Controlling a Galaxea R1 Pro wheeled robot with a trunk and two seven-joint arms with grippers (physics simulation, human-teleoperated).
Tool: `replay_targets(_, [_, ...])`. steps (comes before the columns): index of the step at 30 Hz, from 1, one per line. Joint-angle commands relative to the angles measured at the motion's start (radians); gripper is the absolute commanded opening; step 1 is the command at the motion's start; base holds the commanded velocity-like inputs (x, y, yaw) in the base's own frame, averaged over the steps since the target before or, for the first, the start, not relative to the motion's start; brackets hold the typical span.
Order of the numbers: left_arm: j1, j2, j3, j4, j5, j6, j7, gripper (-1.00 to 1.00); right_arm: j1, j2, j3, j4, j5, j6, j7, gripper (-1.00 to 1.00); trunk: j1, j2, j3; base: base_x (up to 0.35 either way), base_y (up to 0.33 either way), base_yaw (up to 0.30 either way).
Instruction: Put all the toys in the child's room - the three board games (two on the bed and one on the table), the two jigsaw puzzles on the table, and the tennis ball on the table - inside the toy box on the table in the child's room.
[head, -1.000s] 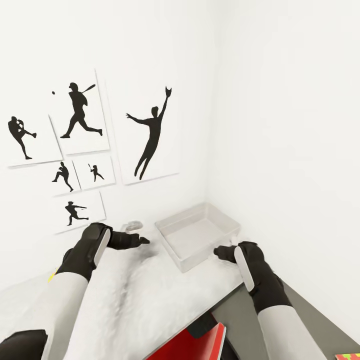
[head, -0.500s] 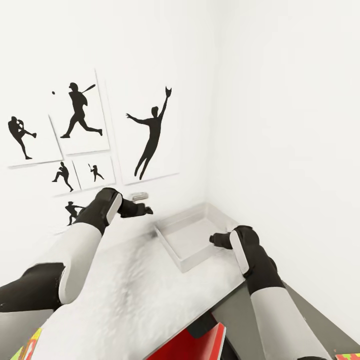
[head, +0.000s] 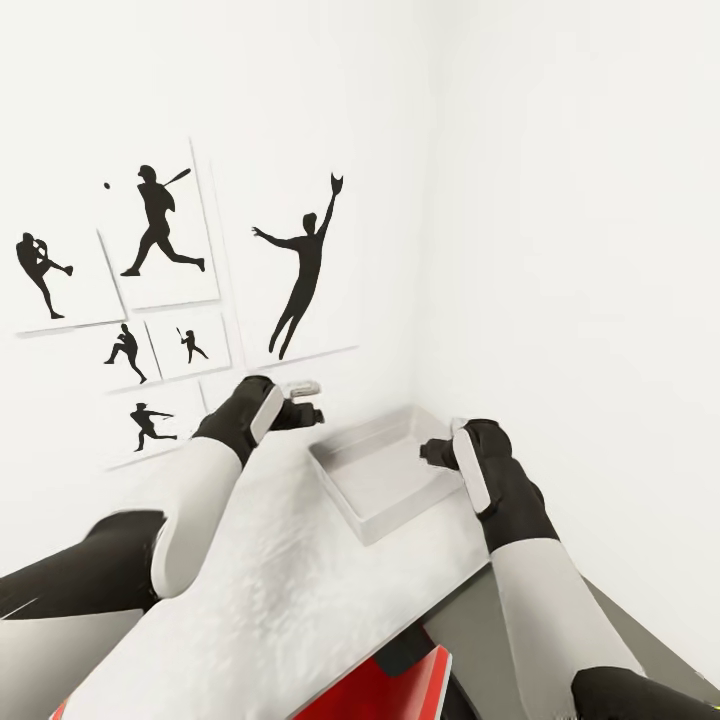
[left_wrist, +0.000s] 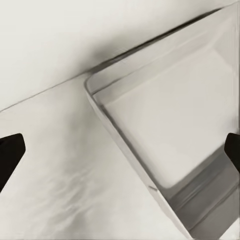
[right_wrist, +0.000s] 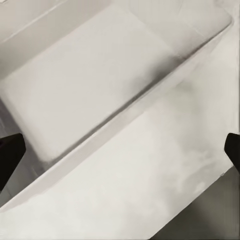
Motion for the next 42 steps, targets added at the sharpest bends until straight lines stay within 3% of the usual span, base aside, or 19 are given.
replay_targets(1, [-0.001, -0.003, 0.007, 0.012, 0.02, -0.01, 0.015, 1.0, -0.008, 0.001, -0.002, 0.0, -0.011, 0.002, -0.013, 1.0, 0.001, -0.002, -0.002, 0.0, 0.0, 0.0])
replay_targets(13, [-0.002, -0.019, 0.011, 0.046, 0.041, -0.075, 0.034, 1.0, -0.069, 0.001, -0.006, 0.053, -0.013, -0.001, -0.044, 1.0, 0.001, -0.002, -0.002, 0.0, 0.0, 0.0])
replay_targets(23, [-0.002, -0.019, 0.011, 0.115, 0.041, -0.154, 0.036, 1.0, -0.076, 0.001, -0.007, 0.058, -0.016, -0.002, -0.054, 1.0, 0.001, -0.002, -0.002, 0.0, 0.0, 0.0])
replay_targets(33, [-0.002, -0.019, 0.01, 0.124, 0.042, -0.171, 0.037, 1.0, -0.075, 0.001, -0.007, 0.059, -0.018, -0.003, -0.053, 1.0, 0.001, -0.002, -0.002, 0.0, 0.0, 0.0])
replay_targets(42, [-0.002, -0.019, 0.009, 0.124, 0.04, -0.173, 0.037, 1.0, -0.075, 0.001, -0.005, 0.059, -0.072, -0.008, -0.053, 1.0, 0.001, -0.002, -0.011, 0.0, 0.0, 0.003])
